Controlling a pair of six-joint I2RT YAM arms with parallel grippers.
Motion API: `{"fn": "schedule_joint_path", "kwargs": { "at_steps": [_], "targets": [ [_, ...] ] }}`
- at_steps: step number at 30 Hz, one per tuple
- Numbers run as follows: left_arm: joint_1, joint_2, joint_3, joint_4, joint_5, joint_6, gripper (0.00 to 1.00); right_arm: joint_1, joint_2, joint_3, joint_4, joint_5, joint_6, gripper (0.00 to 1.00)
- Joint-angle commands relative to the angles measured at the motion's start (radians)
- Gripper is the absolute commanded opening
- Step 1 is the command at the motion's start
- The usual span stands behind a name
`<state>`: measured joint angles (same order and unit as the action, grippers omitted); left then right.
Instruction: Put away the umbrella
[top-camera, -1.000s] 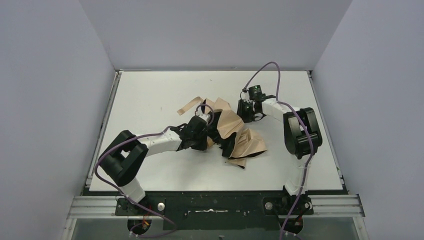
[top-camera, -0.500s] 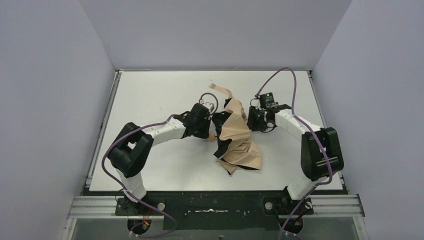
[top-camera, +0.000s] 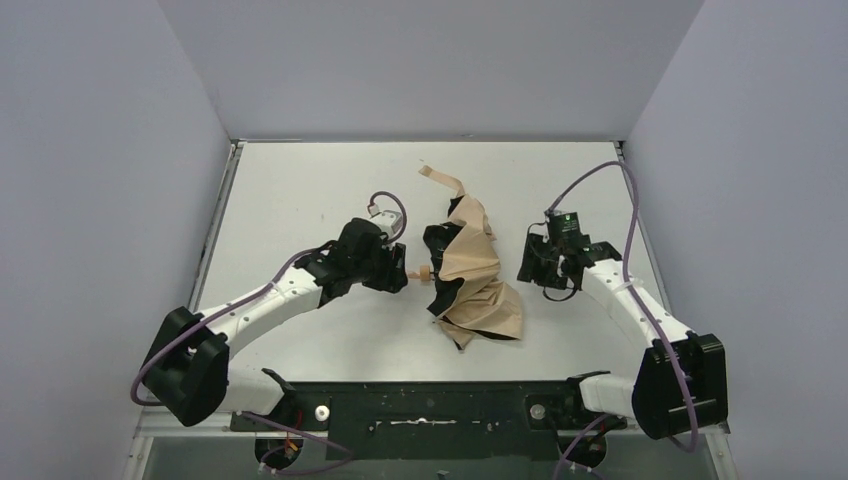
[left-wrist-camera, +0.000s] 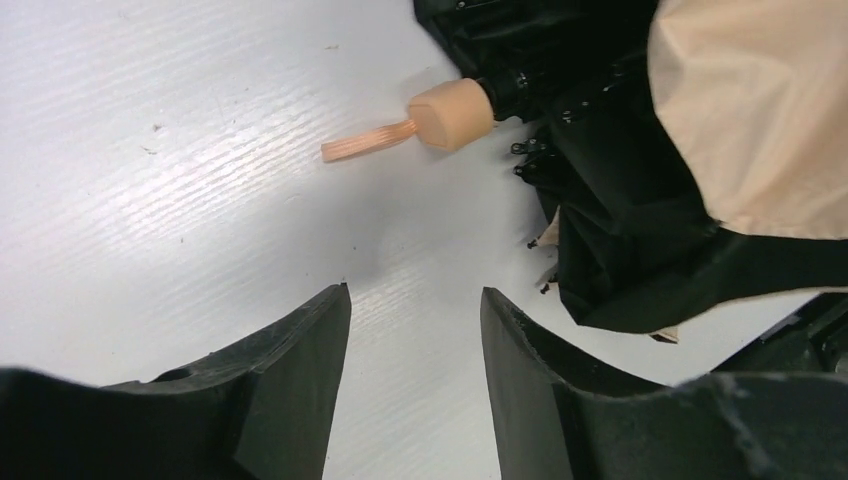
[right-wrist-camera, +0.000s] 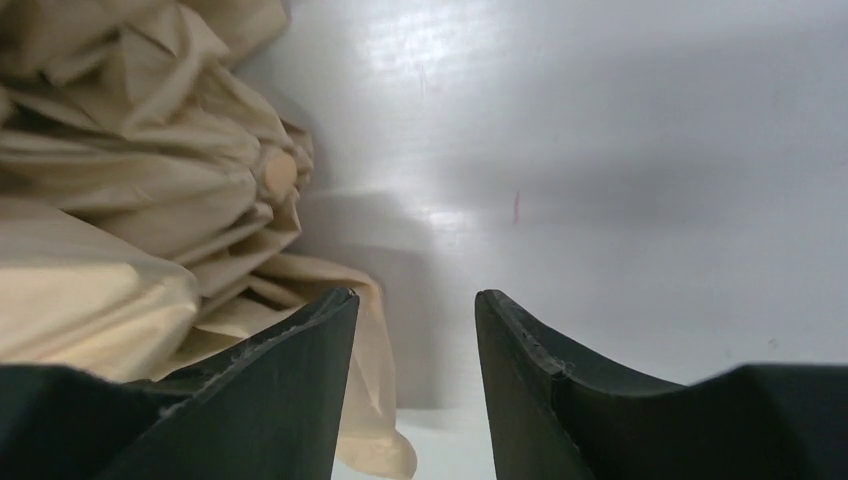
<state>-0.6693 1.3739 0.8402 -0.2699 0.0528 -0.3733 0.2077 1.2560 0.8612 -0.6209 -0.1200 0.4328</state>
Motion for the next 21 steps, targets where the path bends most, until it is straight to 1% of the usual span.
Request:
{"fn": "schedule_joint_path", "kwargs": {
  "at_steps": [1,4,6,10,13,15,16,18,20,21],
  "targets": [
    [-0.002,-0.069,0.039,-0.025,0.051,0.064,0.49,0.059,-0.047,-0.093,-0.020,-0.060,0.069,0.47],
    [0.001,-0.085,0.069,-0.041,0.061,0.101,0.51,0.139,-0.049,-0.137,0.010,-0.039,0.127,0.44],
    [0.001,-0.089,0.089,-0.051,0.062,0.124,0.52,0.184,-0.049,-0.164,0.061,-0.061,0.168,0.44],
    [0.002,-0.079,0.133,-0.083,0.059,0.171,0.52,0.211,-0.078,-0.237,0.269,-0.205,0.250,0.44],
    [0.002,-0.073,0.157,-0.104,0.056,0.197,0.53,0.211,-0.087,-0.264,0.407,-0.297,0.302,0.48],
    [0.002,-0.072,0.165,-0.111,0.054,0.205,0.54,0.211,-0.063,-0.255,0.462,-0.364,0.306,0.51],
    [0.002,-0.071,0.168,-0.116,0.054,0.207,0.54,0.210,-0.055,-0.252,0.478,-0.400,0.306,0.52],
    [0.002,-0.070,0.169,-0.120,0.051,0.208,0.55,0.211,-0.060,-0.249,0.483,-0.409,0.304,0.53],
    [0.002,-0.071,0.166,-0.124,0.054,0.203,0.55,0.211,-0.083,-0.241,0.429,-0.369,0.287,0.53],
    [0.002,-0.073,0.163,-0.123,0.059,0.198,0.55,0.210,-0.097,-0.231,0.374,-0.329,0.273,0.53]
  ]
}}
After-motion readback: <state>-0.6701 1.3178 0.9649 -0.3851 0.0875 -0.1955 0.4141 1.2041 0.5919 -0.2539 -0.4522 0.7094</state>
